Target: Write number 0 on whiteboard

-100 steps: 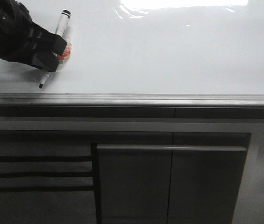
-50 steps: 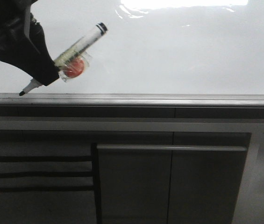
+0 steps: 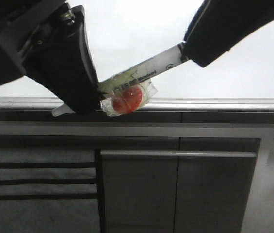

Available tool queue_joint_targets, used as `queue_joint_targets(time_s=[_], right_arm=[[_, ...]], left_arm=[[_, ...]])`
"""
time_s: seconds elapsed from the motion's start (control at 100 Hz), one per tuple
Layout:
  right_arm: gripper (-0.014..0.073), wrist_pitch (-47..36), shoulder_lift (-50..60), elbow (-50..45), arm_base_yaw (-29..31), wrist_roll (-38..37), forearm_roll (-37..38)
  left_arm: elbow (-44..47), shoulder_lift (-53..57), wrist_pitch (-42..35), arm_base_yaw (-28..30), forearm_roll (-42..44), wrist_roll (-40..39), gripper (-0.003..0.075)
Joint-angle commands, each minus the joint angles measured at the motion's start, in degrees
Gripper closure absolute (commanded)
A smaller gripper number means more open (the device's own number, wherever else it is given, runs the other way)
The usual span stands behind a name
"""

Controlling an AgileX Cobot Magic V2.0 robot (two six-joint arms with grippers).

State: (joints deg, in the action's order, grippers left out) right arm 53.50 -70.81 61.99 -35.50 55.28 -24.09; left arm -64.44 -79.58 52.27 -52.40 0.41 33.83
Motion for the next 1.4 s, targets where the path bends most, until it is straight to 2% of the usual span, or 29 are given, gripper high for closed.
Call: queue_joint_targets(time_s=[0.0,0.37,0.62,0.85,1.119,1.329,1.389], right_arm=[[0.0346,-1.7,-0.3,2.7,-1.0,1.9,-1.4],[0.0346,-2.3,-4.4,2.7,-2.4,8.2,-7.8],[0.0351,-3.5,-5.8,2.7,-2.4,8.3,-8.6],[0.0489,-3.2,-6.4,2.7,-2.4,8.3,-8.4],[0.0584,-3.1,-6.4,2.7,-2.4,8.3,-8.0],[0.0606,-3.2,-6.1,2.7,-2.3,8.3,-8.0],[0.0606,-3.4,-5.4,2.7,-2.3,8.3,-8.0]], left_arm=[[-2.0,2.0,-1.6,-0.7,-0.4,0.1,0.0741],[-2.0,2.0,-3.6,-0.7,-0.4,1.3,0.074],[-2.0,2.0,-3.9,-0.7,-0.8,1.3,0.074],[-2.0,2.0,-3.9,-0.7,-0.8,1.3,0.074],[-2.0,2.0,-4.0,-0.7,-0.8,1.3,0.0741],[-2.0,2.0,-5.8,-0.7,-0.8,1.1,0.0738],[-2.0,2.0,-5.9,-0.7,-0.8,1.0,0.0714]])
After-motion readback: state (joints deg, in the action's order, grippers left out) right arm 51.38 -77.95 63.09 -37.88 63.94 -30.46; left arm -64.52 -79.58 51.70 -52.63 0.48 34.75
